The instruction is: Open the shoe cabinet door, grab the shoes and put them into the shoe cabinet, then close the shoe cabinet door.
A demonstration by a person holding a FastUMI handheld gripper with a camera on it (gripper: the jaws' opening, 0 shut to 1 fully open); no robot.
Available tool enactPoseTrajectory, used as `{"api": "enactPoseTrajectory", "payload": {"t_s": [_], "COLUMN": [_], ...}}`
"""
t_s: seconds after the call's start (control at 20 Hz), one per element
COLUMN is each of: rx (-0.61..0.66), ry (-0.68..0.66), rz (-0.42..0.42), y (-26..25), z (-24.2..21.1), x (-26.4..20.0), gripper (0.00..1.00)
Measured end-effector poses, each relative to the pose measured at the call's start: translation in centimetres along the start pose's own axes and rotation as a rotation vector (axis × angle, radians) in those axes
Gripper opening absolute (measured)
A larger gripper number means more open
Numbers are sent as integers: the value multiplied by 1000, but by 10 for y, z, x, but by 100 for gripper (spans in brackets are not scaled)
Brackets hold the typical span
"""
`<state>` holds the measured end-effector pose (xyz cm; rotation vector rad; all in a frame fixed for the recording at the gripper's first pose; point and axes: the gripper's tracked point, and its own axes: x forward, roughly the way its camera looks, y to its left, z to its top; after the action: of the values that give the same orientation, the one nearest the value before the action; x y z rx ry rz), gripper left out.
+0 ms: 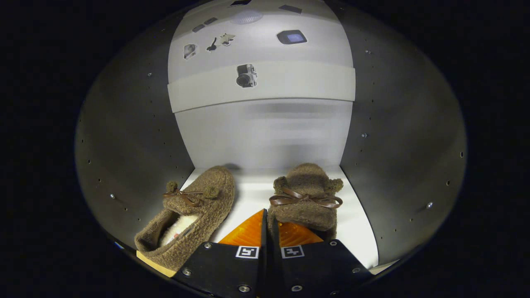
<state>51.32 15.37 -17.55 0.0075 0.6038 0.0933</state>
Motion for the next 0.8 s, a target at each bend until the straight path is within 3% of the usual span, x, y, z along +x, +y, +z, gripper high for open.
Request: {"api": "enactPoseTrajectory", "payload": {"t_s": [0.4, 0.8], "rx": [25, 26], "ry": [19, 20], "rz": [-17, -30], "y": [1, 4], "z": [-1, -1], "x": [-2, -10], "gripper": [16, 16]}}
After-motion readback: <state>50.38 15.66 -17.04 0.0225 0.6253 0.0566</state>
